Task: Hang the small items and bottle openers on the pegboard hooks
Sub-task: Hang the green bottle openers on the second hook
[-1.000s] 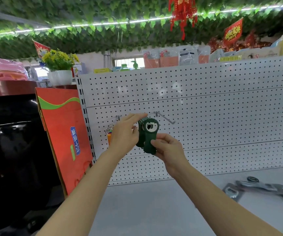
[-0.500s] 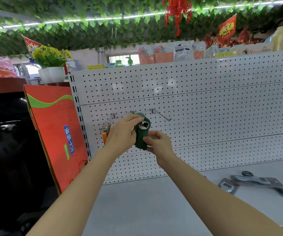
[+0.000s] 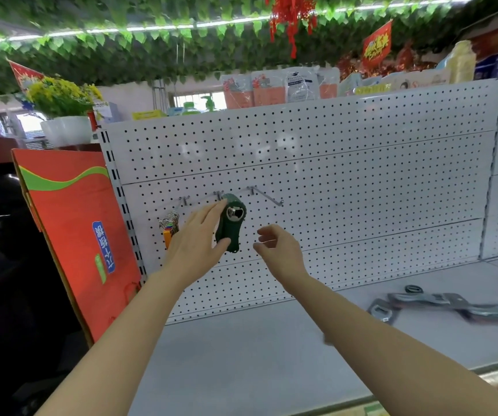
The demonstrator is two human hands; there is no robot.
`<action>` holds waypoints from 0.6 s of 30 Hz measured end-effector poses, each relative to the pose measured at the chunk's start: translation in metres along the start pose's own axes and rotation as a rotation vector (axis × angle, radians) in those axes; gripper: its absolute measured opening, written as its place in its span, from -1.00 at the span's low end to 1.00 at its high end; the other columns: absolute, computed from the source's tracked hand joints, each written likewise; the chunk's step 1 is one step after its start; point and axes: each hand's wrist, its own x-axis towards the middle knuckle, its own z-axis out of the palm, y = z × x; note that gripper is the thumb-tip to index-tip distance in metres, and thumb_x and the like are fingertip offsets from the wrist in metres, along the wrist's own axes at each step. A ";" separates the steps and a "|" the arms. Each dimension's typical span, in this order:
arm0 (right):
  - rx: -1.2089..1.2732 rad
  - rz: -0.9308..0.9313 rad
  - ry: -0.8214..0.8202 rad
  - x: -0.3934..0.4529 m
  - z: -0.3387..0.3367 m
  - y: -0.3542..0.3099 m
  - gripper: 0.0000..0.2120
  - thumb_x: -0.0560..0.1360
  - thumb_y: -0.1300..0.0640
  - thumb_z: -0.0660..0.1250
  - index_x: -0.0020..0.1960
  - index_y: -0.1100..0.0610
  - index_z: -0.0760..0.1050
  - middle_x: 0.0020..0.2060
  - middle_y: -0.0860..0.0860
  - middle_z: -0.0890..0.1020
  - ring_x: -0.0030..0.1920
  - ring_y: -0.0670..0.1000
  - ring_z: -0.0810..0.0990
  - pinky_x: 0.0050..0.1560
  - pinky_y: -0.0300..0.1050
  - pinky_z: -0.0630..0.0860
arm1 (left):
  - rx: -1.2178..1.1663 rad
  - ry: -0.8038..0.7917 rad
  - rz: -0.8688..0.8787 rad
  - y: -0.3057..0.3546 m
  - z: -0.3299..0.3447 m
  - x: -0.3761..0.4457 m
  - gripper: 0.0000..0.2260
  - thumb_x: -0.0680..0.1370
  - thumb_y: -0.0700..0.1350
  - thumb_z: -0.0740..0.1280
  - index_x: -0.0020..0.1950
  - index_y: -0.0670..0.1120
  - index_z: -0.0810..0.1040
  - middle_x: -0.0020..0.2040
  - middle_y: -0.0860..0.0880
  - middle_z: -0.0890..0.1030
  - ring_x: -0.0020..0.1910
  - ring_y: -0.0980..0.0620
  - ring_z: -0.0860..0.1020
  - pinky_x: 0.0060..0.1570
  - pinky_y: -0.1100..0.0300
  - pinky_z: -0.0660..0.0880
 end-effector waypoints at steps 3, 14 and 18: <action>-0.210 -0.085 0.026 -0.004 -0.016 0.010 -0.72 0.52 0.10 0.36 0.23 0.03 0.51 0.11 -0.09 0.61 0.09 -0.10 0.57 0.10 -0.15 0.51 | 0.000 0.018 -0.076 -0.001 0.005 -0.015 -0.38 0.57 0.02 0.34 0.58 0.02 0.17 0.48 0.02 0.33 0.44 0.00 0.30 0.18 0.04 0.47; -0.599 -0.140 0.057 -0.031 -0.079 0.062 -0.64 0.54 0.07 0.31 0.32 0.10 0.48 0.22 0.03 0.58 0.18 0.07 0.54 0.21 0.00 0.44 | 0.047 -0.089 -0.276 0.014 0.061 -0.088 -0.58 0.58 0.03 0.31 0.41 -0.10 0.45 0.34 -0.09 0.50 0.31 -0.15 0.45 0.13 -0.08 0.48; -0.649 -0.109 0.076 -0.035 -0.116 0.087 -0.63 0.53 0.08 0.31 0.32 0.10 0.49 0.23 0.04 0.58 0.19 0.09 0.54 0.21 -0.01 0.43 | 0.073 -0.157 -0.246 0.042 0.083 -0.094 -0.57 0.59 0.04 0.30 0.42 -0.09 0.44 0.37 -0.07 0.48 0.34 -0.11 0.43 0.12 -0.07 0.49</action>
